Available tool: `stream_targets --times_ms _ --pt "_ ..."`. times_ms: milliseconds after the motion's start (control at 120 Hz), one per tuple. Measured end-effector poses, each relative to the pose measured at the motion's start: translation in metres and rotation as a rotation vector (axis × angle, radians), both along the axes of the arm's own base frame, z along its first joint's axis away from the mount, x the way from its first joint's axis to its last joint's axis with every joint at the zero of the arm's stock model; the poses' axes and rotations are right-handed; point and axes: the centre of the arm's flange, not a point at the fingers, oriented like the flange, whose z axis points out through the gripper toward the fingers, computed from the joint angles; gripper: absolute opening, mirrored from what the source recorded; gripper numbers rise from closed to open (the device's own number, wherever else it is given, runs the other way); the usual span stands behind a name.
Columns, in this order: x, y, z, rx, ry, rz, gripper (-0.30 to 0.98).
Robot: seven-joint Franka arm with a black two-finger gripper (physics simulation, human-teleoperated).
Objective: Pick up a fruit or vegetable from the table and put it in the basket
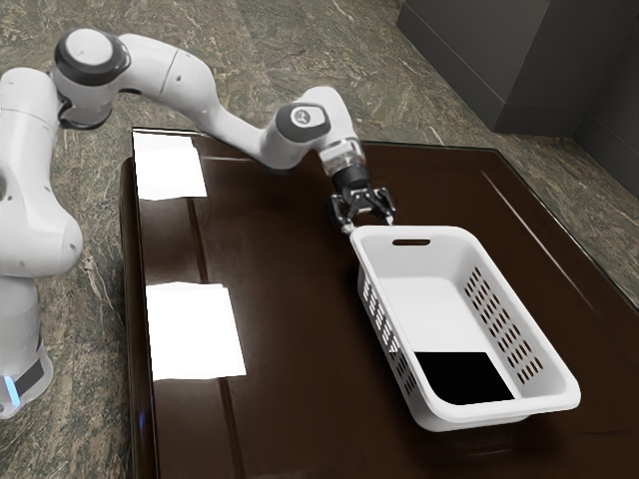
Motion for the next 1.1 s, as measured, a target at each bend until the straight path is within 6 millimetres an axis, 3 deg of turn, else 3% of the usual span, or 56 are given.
stream_targets --times_ms 92,317,550,683,750,817,883,942,983,1033,1067,1100 --pt "0.001 -0.018 -0.005 -0.028 0.029 -0.054 0.69" --pt "0.009 -0.030 -0.017 -0.071 0.064 -0.099 0.67" --pt "0.012 -0.027 -0.028 -0.092 0.087 -0.095 0.36" --pt "0.013 -0.028 -0.027 -0.093 0.087 -0.095 0.35" --pt "0.008 -0.011 -0.027 -0.093 0.087 -0.070 0.36" --pt "0.001 0.031 -0.023 -0.089 0.077 -0.005 0.37" --pt "-0.002 0.086 0.000 -0.058 0.037 0.090 0.38" --pt "0.005 0.135 0.050 0.014 -0.043 0.184 0.36" --pt "0.015 0.152 0.097 0.110 -0.119 0.224 0.38" --pt "0.035 0.131 0.155 0.234 -0.208 0.206 0.41" --pt "0.049 0.101 0.189 0.305 -0.259 0.169 0.42" --pt "0.064 0.057 0.214 0.371 -0.297 0.111 0.42"
